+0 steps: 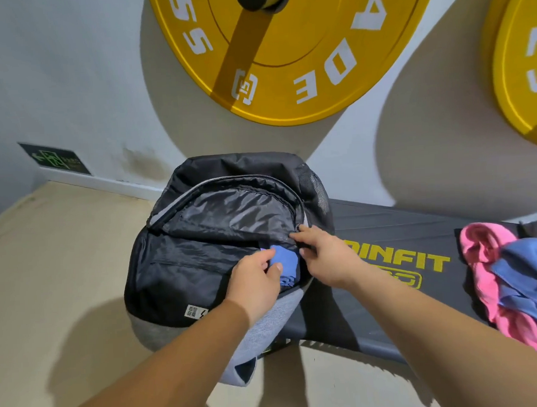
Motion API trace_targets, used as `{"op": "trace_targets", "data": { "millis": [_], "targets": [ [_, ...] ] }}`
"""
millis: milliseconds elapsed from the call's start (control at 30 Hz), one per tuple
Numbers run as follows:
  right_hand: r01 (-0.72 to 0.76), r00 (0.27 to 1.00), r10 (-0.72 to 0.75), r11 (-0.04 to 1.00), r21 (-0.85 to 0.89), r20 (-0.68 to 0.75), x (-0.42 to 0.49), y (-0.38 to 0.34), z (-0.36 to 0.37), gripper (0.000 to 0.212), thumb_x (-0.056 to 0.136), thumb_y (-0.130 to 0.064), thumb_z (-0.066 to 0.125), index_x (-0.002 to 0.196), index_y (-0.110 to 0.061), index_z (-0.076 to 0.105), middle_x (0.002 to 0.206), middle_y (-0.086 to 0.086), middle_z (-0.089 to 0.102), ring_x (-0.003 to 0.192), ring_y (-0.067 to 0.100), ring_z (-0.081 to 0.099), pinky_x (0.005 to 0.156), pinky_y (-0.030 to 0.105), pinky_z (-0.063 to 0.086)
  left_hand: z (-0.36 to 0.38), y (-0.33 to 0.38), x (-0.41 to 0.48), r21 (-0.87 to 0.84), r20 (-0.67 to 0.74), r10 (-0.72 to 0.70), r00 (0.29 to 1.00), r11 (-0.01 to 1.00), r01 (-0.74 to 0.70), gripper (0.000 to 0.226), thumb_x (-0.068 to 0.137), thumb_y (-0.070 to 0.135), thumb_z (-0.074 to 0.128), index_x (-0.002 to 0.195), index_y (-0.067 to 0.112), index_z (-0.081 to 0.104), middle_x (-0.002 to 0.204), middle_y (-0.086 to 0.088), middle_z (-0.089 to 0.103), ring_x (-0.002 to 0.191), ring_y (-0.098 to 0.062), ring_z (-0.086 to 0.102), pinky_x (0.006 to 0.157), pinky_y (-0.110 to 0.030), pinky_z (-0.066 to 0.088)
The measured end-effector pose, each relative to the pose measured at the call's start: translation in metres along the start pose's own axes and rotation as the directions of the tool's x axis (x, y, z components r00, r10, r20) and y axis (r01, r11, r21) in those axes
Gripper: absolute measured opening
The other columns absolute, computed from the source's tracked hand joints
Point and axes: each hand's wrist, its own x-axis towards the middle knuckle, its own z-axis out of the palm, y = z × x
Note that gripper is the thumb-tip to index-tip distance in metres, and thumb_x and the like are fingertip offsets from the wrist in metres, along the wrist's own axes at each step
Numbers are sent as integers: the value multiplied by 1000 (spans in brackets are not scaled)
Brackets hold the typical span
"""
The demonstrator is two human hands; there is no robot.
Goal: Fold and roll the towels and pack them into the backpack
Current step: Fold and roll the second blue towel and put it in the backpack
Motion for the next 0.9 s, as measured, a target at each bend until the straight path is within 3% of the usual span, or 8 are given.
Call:
{"op": "trace_targets", "data": {
  "millis": [133, 200, 267, 400, 500, 600, 733, 900],
  "targets": [
    [33, 986, -29, 999, 21, -162, -19, -9, -28, 37, 99, -13, 52, 134, -19, 64, 146, 2, 54, 134, 22, 51, 112, 30, 39, -17, 18, -11, 94, 55, 10, 998, 995, -15, 31, 98, 13, 59, 127, 18, 65, 123, -2, 67, 109, -18, 64, 99, -35, 53],
    [-6, 984, 9, 1000, 19, -176, -33, -16, -45, 30, 99, -19, 54, 125, -19, 69, 131, 3, 64, 122, 23, 59, 103, 32, 46, -25, 35, -18, 96, 74, 28, 997, 995, -36, 22, 95, 8, 57, 108, 19, 72, 103, -4, 72, 86, -18, 66, 79, -30, 56],
    [-70, 994, 66, 996, -49, -84, -51, -21, -63, 27, 99, -25, 53, 119, -21, 71, 121, 3, 70, 113, 25, 64, 94, 31, 51, -28, 61, -28, 79, 99, 43, 994, 996, -51, 24, 93, 6, 54, 91, 19, 74, 83, -6, 73, 66, -19, 61, 64, -29, 52],
    [-112, 976, 161, 948, -296, 145, -90, -18, -102, 21, 95, -39, 55, 91, -23, 67, 91, 0, 67, 88, 27, 62, 82, 32, 53, -9, 118, -48, 70, 166, 112, 980, 990, -125, 22, 86, 6, 55, 74, 13, 72, 65, -9, 67, 56, -23, 55, 58, -32, 49],
    [-209, 953, 275, 899, -384, 125, -112, 13, -139, 32, 91, -45, 56, 90, -16, 70, 89, 5, 69, 87, 29, 64, 83, 37, 58, 32, 160, -61, 75, 217, 179, 960, 977, -199, 20, 84, 4, 56, 75, 11, 73, 61, -2, 65, 54, -17, 55, 61, -29, 50],
    [-370, 929, 356, 874, -314, -103, -142, 72, -169, 25, 90, -33, 55, 100, -15, 71, 96, 8, 73, 93, 32, 67, 82, 39, 59, 88, 186, -78, 22, 300, 212, 930, 973, -229, 17, 85, 8, 59, 75, 13, 72, 62, -3, 67, 53, -17, 57, 60, -30, 52],
    [-549, 796, 449, 819, -170, -405, -187, 159, -176, 19, 95, -35, 54, 106, -23, 62, 114, 7, 58, 105, 34, 63, 80, 39, 52, 151, 184, -97, -23, 342, 222, 913, 973, -228, 15, 90, 10, 61, 81, 16, 72, 73, -1, 71, 69, -20, 69, 66, -36, 60],
    [-632, 721, 603, 774, 31, -341, -212, 227, -181, 51, 82, -44, 75, 119, -13, 59, 114, 10, 64, 100, 30, 64, 82, 36, 51, 184, 167, -90, 18, 322, 208, 924, 974, -226, 14, 93, 12, 63, 92, 25, 69, 87, 0, 73, 88, -26, 75, 74, -37, 61]
  ]
}}
